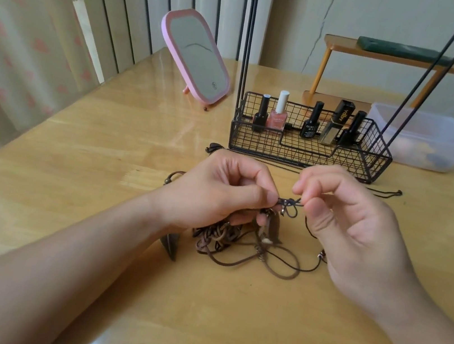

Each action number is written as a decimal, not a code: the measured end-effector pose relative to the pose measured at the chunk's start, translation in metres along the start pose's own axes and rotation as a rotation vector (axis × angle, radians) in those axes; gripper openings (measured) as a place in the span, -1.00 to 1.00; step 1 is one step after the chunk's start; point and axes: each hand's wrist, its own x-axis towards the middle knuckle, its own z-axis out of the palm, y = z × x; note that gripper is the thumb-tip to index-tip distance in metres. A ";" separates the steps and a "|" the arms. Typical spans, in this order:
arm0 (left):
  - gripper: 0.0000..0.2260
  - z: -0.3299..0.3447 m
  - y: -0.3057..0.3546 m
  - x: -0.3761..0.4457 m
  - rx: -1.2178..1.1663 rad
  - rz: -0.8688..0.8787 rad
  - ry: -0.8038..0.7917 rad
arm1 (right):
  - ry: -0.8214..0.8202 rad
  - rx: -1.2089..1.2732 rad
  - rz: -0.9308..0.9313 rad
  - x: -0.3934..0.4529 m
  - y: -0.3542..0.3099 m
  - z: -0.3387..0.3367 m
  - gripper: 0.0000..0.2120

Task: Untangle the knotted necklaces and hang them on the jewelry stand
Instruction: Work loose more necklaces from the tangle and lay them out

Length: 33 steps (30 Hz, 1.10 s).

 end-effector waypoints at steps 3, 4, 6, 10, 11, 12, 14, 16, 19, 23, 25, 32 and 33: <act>-0.87 0.001 0.000 0.001 0.025 0.006 0.014 | 0.023 0.061 0.061 0.001 0.000 0.000 -0.92; -0.86 0.001 0.000 0.001 0.030 0.004 0.011 | 0.030 0.074 0.075 0.001 0.000 -0.001 -0.92; -0.83 0.000 0.001 0.001 0.013 -0.002 0.007 | 0.058 0.057 0.088 0.000 0.000 -0.001 -0.90; -0.86 -0.002 0.001 0.001 -0.001 -0.032 0.047 | 0.152 -0.081 0.031 -0.001 0.001 -0.003 -0.91; -0.87 -0.002 0.001 0.001 0.006 -0.033 0.060 | 0.159 -0.134 -0.018 -0.001 0.000 -0.004 -0.95; -0.87 -0.001 0.001 0.001 0.014 -0.032 0.069 | 0.162 -0.179 -0.074 -0.002 -0.002 -0.005 -0.99; -0.88 -0.001 0.000 0.002 0.022 -0.033 0.069 | 0.158 -0.246 -0.168 -0.003 -0.005 -0.007 -0.93; -0.88 0.000 0.001 0.001 0.026 -0.039 0.063 | 0.150 -0.296 -0.186 -0.003 -0.007 -0.007 -0.89; -0.86 0.001 0.002 0.000 0.034 -0.040 0.068 | 0.139 -0.349 -0.115 -0.003 -0.003 -0.007 -0.86; -0.82 0.001 0.003 0.000 0.049 -0.024 0.059 | 0.088 -0.399 0.024 -0.003 0.001 -0.007 -0.76; -0.83 0.001 0.003 0.000 0.048 -0.018 0.050 | 0.072 -0.383 0.063 -0.003 0.001 -0.006 -0.76; -0.85 0.001 0.003 0.000 0.053 -0.018 0.028 | 0.080 -0.253 0.122 -0.003 0.001 -0.004 -0.80; -0.87 0.002 0.003 0.000 0.061 -0.022 0.018 | 0.078 -0.264 0.122 -0.003 0.001 -0.004 -0.79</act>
